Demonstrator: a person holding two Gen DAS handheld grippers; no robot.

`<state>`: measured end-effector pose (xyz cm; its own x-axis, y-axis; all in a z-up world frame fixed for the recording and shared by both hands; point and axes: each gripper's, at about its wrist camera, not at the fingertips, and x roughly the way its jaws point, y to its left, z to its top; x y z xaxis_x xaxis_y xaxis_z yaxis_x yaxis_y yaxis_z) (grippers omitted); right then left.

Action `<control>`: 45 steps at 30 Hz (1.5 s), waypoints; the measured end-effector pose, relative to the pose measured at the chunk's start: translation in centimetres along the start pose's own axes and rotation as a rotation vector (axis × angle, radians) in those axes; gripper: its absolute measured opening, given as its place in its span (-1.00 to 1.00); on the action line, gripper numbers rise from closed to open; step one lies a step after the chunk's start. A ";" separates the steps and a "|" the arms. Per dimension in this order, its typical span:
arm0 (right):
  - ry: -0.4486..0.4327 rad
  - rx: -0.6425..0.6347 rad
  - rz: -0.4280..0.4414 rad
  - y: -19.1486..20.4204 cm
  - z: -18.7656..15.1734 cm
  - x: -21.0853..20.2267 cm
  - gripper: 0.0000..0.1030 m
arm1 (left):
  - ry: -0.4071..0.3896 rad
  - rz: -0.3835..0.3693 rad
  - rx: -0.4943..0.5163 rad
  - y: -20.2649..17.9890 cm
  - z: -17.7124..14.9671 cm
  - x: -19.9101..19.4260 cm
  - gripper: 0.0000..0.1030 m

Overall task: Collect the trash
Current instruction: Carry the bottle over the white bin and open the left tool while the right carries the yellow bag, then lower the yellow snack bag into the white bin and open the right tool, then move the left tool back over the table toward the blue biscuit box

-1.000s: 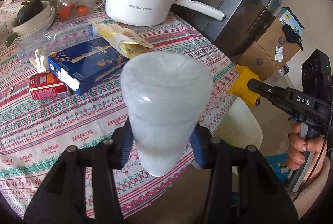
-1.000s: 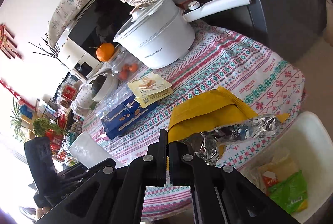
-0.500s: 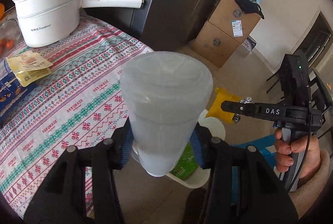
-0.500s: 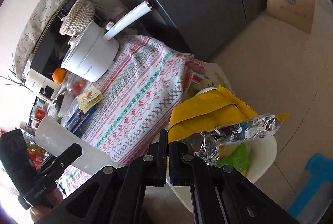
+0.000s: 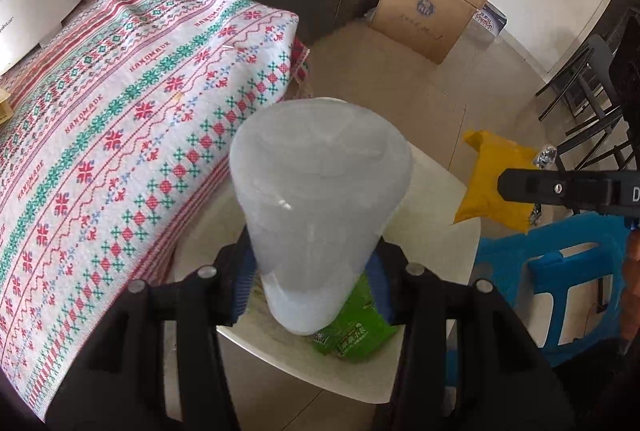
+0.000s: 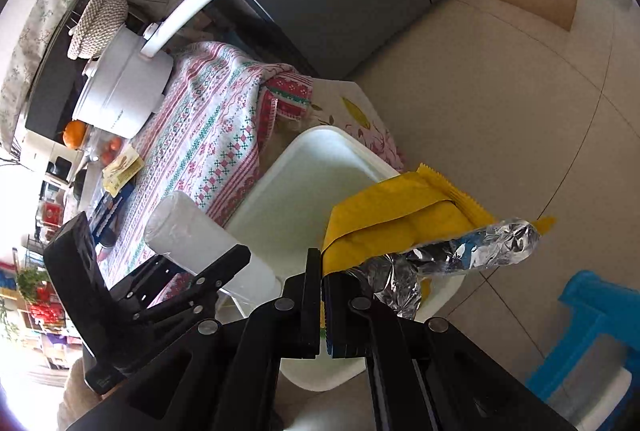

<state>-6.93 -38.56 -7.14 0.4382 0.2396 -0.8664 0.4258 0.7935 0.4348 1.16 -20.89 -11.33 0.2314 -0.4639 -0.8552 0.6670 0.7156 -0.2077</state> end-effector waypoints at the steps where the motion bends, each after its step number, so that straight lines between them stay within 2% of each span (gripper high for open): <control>1: 0.003 -0.006 -0.001 0.0 0.0 0.1 -0.96 | 0.005 0.004 0.004 -0.2 -0.1 0.2 -0.01; 8: 0.017 -0.016 -0.011 -0.3 0.1 0.5 -0.96 | 0.057 0.012 0.016 -0.6 -0.1 1.1 0.01; 9: 0.021 -0.015 -0.013 -0.5 0.1 0.6 -0.96 | 0.060 0.018 0.007 -0.5 -0.1 0.9 0.06; 11: 0.028 -0.010 -0.019 -0.8 0.1 0.8 -0.96 | 0.057 0.032 -0.006 -0.4 0.0 0.3 0.40; 17: 0.047 0.000 -0.030 -1.3 0.0 1.3 -0.96 | 0.024 0.050 0.007 0.9 -0.4 -2.3 0.42; 26: 0.068 -0.012 -0.030 0.0 0.2 2.4 -0.92 | -0.009 0.084 0.011 3.2 -1.6 -5.8 0.62; 29: 0.062 -0.008 -0.017 0.4 0.4 2.4 -0.78 | -0.013 0.088 -0.012 4.0 -1.8 -6.4 0.73; 31: 0.063 0.015 0.003 0.5 0.6 2.1 -0.22 | -0.020 0.098 -0.021 4.7 -1.9 -7.1 0.80; 33: 0.049 0.034 0.007 0.7 0.6 1.6 0.10 | -0.034 0.111 -0.029 4.6 -1.8 -7.6 0.86; 38: 0.001 0.024 0.013 2.2 0.6 0.1 0.16 | -0.057 0.142 -0.048 5.0 -1.3 -8.1 0.90; 45: -0.073 -0.077 -0.031 5.4 0.4 -1.4 0.31 | -0.059 0.183 -0.099 7.1 -1.3 -9.0 0.91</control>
<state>-4.88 -34.80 -3.49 0.4832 0.1750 -0.8578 0.3795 0.8411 0.3854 2.89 -11.00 -5.72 0.3852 -0.3494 -0.8541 0.5380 0.8370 -0.0997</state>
